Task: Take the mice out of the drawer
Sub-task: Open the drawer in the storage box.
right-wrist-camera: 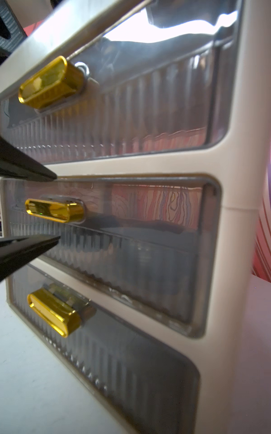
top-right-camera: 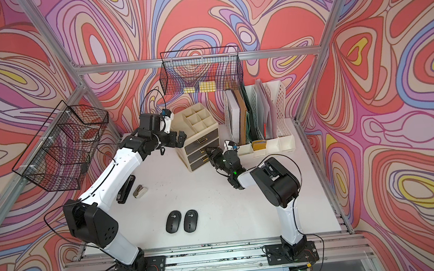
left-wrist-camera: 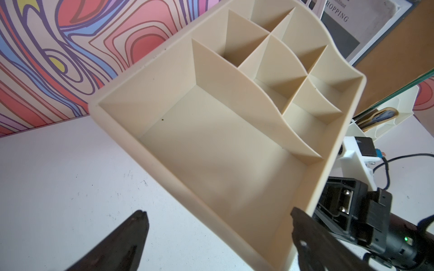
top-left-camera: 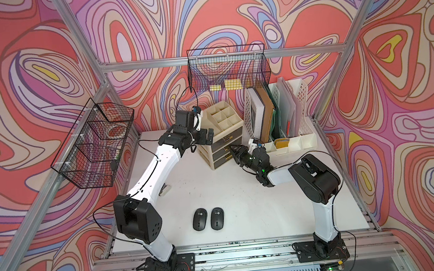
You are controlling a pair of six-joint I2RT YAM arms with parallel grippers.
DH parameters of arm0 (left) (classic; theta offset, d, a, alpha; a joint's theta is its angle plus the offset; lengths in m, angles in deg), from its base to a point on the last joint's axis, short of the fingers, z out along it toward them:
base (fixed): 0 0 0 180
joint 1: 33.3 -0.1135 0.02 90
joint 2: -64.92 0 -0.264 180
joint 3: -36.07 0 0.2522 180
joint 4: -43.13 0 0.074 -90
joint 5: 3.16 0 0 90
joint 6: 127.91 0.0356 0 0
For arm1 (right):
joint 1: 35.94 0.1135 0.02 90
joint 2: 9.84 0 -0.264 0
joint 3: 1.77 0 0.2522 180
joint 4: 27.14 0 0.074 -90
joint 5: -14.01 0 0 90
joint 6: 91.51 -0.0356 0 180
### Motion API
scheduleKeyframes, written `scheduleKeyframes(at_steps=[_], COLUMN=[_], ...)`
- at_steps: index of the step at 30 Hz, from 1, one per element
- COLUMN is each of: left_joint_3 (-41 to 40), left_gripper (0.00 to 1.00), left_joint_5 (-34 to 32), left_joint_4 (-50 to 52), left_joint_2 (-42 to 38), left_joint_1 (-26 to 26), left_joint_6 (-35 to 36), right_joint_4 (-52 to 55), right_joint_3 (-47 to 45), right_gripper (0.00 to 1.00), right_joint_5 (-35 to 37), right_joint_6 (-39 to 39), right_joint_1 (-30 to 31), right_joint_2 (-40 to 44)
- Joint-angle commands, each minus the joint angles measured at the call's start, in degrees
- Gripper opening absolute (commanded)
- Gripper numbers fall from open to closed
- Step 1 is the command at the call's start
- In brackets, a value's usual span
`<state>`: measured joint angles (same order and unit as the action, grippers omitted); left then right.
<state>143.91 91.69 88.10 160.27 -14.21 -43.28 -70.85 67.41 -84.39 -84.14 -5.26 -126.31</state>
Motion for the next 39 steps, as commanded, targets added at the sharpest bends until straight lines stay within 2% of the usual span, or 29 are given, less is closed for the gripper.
scheduleKeyframes(at_steps=[1, 14, 29, 39], left_joint_3=[0.65, 0.63, 0.68, 1.09], left_gripper=[0.99, 1.00, 0.99, 1.00], left_joint_5=[0.96, 1.26, 0.88, -0.38], left_joint_4=[1.09, 1.10, 1.23, 1.67], left_joint_2=[-0.46, -0.60, -0.78, -0.78], left_joint_1=[-0.32, -0.30, -0.35, -0.35], left_joint_6=[0.26, 0.18, 0.25, 0.55], right_joint_4=[-1.66, -1.90, -2.55, -5.45], right_joint_3=[1.10, 2.67, 1.59, -2.48], right_gripper=[0.41, 0.34, 0.17, 0.16], right_joint_5=[0.13, -0.16, 0.84, 1.31], right_joint_6=[-0.73, -1.09, -2.39, -5.16], right_joint_1=[-0.27, -0.29, -0.27, -0.28], right_joint_2=[-1.44, -2.97, -2.94, -0.37])
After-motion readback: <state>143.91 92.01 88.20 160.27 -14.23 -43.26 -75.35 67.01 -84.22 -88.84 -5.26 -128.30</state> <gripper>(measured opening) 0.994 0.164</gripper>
